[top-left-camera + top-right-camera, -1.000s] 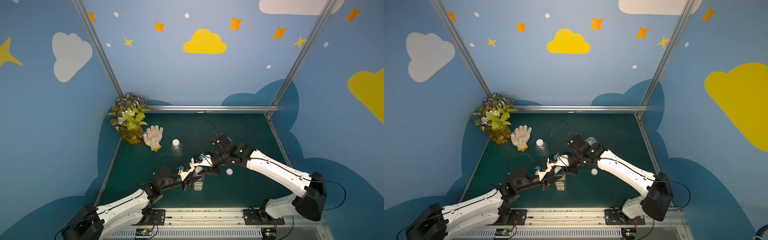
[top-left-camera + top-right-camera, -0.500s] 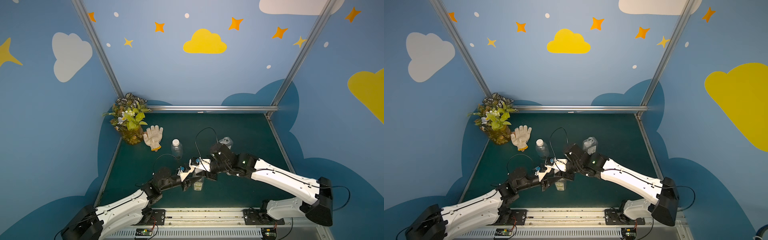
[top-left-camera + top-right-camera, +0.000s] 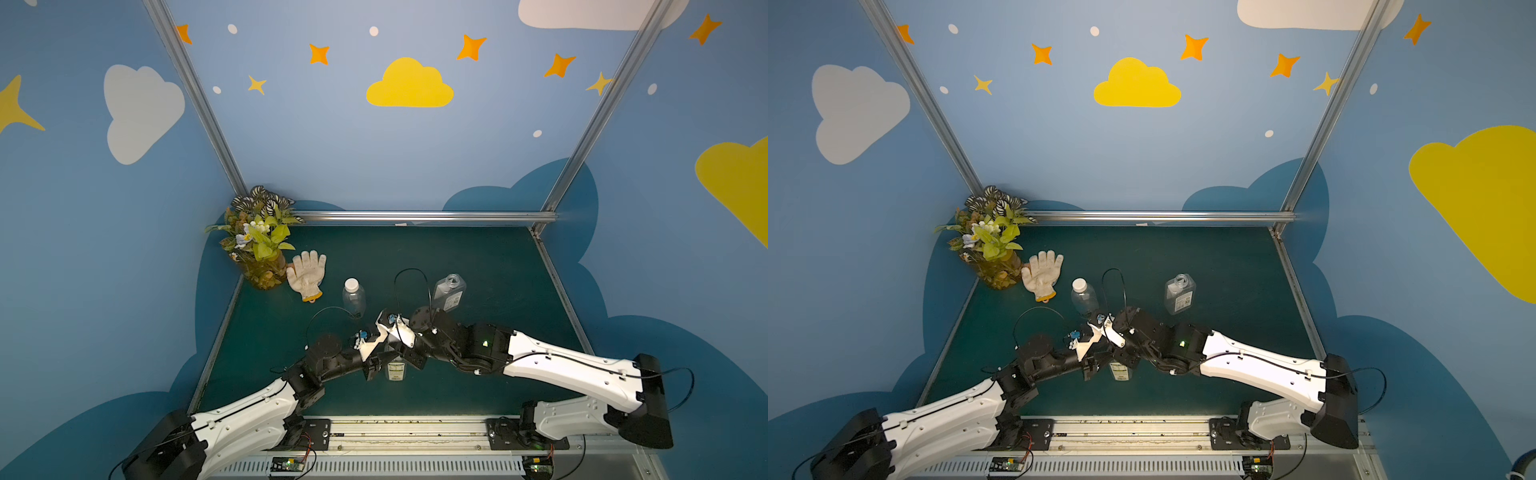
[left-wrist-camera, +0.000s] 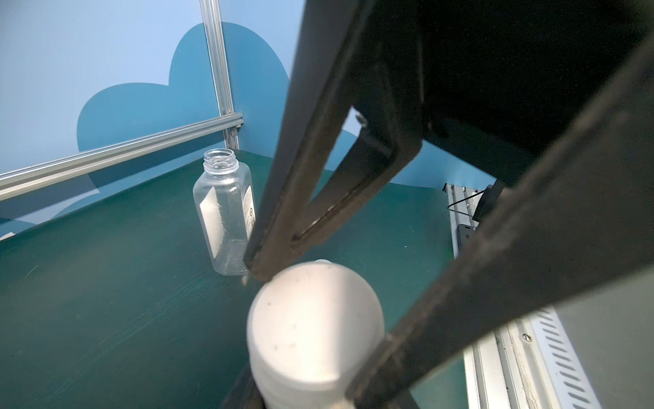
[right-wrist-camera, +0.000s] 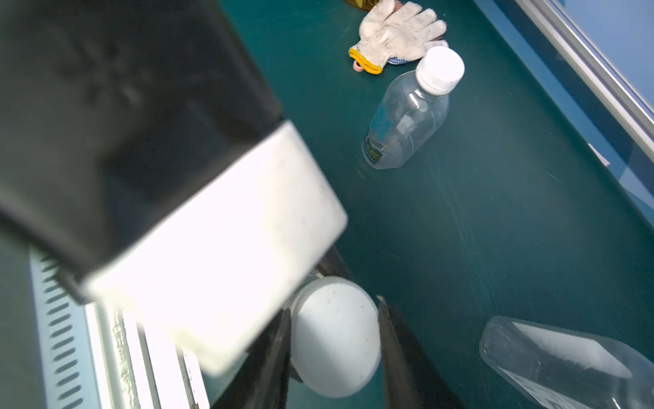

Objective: Screw on the bottle caps
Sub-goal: Screw the bottle cap onto the plastic bottle, then pick up the plastic bottle at the center of the board.

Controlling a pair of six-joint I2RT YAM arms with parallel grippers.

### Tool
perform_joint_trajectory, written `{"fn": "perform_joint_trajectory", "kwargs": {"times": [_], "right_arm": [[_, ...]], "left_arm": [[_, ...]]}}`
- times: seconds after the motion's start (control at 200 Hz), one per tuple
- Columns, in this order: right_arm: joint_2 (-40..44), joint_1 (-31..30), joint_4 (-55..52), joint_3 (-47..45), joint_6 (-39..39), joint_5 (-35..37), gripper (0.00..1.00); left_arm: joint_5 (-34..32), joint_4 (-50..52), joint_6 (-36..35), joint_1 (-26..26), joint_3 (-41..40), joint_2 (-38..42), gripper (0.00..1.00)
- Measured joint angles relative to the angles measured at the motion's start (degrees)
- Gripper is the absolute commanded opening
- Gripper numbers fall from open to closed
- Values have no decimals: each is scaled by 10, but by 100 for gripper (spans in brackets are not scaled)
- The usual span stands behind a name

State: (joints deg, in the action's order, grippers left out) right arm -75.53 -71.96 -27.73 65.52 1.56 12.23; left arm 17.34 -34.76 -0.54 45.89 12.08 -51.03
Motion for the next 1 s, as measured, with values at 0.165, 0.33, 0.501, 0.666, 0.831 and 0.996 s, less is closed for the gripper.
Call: {"fn": "perform_joint_trajectory", "kwargs": {"times": [0.165, 0.33, 0.501, 0.666, 0.831, 0.996], "right_arm": [[-14, -10, 9, 13, -34, 9, 36], [-5, -8, -21, 21, -40, 15, 56], [64, -5, -25, 7, -41, 22, 75], [143, -1, 11, -57, -45, 31, 89], [127, 6, 29, -80, -49, 28, 94], [89, 18, 49, -80, -59, 18, 91]], "left_arm": [[-3, -1, -5, 3, 0, -1, 5], [-2, -1, -8, 4, 0, -1, 5], [0, -2, -8, 4, 0, -3, 5], [0, -5, -8, 4, 0, -4, 5], [0, -5, -8, 4, 0, -5, 5], [1, -5, -8, 4, 0, -5, 5]]}}
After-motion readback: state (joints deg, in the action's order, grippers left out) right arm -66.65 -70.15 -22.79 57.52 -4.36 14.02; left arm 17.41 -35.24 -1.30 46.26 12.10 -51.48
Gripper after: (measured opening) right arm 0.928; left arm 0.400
